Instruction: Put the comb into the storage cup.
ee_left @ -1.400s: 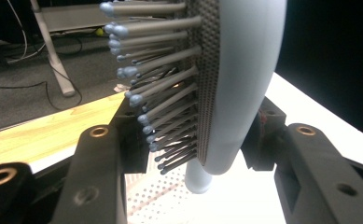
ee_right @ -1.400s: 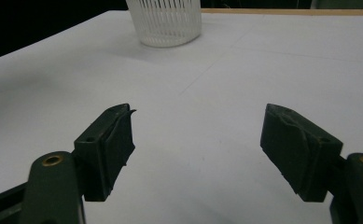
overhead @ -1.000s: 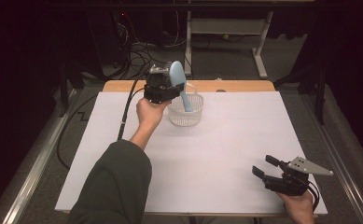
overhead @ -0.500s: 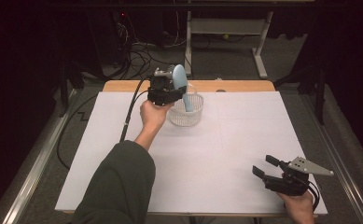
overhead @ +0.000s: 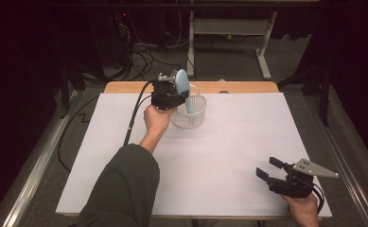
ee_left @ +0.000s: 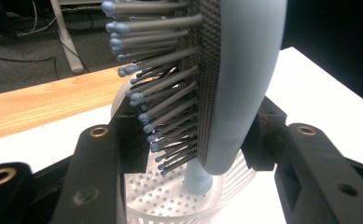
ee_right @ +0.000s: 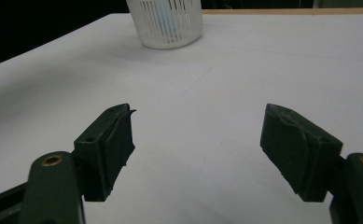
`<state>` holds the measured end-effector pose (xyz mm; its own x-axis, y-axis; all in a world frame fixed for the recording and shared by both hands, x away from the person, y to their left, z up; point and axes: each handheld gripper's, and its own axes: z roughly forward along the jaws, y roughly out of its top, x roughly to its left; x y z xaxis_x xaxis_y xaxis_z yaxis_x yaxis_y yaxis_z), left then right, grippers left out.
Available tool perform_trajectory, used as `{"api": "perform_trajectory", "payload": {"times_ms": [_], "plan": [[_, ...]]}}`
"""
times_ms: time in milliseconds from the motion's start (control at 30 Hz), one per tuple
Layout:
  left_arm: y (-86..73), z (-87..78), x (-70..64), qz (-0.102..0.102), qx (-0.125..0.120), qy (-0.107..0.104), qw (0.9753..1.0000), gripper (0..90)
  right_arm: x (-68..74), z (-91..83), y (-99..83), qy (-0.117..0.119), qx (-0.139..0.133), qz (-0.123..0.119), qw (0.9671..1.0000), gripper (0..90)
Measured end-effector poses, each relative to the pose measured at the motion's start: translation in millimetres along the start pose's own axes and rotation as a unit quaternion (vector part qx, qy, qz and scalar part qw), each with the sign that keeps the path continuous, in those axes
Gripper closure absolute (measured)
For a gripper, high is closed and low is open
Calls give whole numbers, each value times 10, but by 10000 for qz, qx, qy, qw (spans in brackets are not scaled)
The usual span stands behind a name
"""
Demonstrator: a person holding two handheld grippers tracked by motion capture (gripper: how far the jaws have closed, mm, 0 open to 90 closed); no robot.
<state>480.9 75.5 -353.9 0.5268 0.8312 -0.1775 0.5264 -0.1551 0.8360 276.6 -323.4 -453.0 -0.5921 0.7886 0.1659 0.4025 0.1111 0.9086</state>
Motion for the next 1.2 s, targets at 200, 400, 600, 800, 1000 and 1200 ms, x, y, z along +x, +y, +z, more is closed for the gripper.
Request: {"api": "perform_trajectory", "payload": {"times_ms": [200, 400, 600, 800, 1000, 1200], "plan": [[-16, 41, -24, 1, 24, -26, 10000, 497, 1, 0, 0, -2, 1, -3, 10000, 258], [-35, 71, -43, 12, 81, -59, 9999, 496, 2, 4, 0, -1, 12, -36, 10000, 258], [-59, 116, -63, 31, 117, -93, 9999, 496, 5, 3, 2, -8, 9, -40, 10000, 258], [-74, 139, -89, 119, 45, -133, 9998, 495, 8, 6, 0, 1, 17, -59, 10000, 261], [-78, 150, -101, 127, 19, -108, 9999, 487, 7, 3, -1, 9, -1, -65, 10000, 267], [-73, 129, -76, 120, 86, -106, 9998, 482, 14, 5, -1, -3, 9, -102, 9999, 269]]}}
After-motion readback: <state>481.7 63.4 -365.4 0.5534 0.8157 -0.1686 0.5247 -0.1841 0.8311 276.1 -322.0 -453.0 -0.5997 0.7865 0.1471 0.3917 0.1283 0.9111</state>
